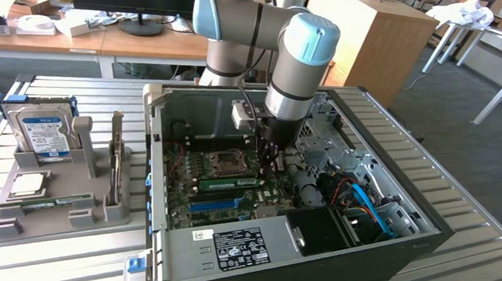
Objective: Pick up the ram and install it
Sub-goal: 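Press down the ram until it locks into place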
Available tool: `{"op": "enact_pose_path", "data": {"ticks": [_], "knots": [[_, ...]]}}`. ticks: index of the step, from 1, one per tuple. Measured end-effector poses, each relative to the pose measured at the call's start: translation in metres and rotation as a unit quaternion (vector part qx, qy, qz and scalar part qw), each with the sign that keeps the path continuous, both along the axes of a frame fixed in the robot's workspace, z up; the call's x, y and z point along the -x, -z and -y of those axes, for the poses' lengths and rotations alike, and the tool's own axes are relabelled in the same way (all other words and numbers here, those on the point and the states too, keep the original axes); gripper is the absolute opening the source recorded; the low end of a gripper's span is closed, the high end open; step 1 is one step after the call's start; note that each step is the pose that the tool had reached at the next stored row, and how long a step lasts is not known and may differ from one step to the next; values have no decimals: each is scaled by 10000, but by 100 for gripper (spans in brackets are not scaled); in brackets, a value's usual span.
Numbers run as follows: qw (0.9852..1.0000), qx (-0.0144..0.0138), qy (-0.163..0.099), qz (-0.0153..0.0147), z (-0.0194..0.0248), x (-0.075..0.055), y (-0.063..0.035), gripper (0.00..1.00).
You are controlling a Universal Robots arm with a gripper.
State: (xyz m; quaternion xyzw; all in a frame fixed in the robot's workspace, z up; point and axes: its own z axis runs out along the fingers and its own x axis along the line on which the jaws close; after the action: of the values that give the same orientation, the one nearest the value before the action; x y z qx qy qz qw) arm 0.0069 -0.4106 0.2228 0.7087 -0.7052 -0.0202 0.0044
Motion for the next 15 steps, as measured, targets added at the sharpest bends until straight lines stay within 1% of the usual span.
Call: {"op": "enact_pose_path", "data": {"ticks": [3, 4, 5, 15], "knots": [[10000, -8, 0, 2, -2, 0, -13, 10], [10000, -4, 1, 1, -1, 0, -30, 10], [10000, 0, 1, 0, 0, 0, -49, 10], [10000, -1, 0, 0, 0, 0, -255, 10]]}}
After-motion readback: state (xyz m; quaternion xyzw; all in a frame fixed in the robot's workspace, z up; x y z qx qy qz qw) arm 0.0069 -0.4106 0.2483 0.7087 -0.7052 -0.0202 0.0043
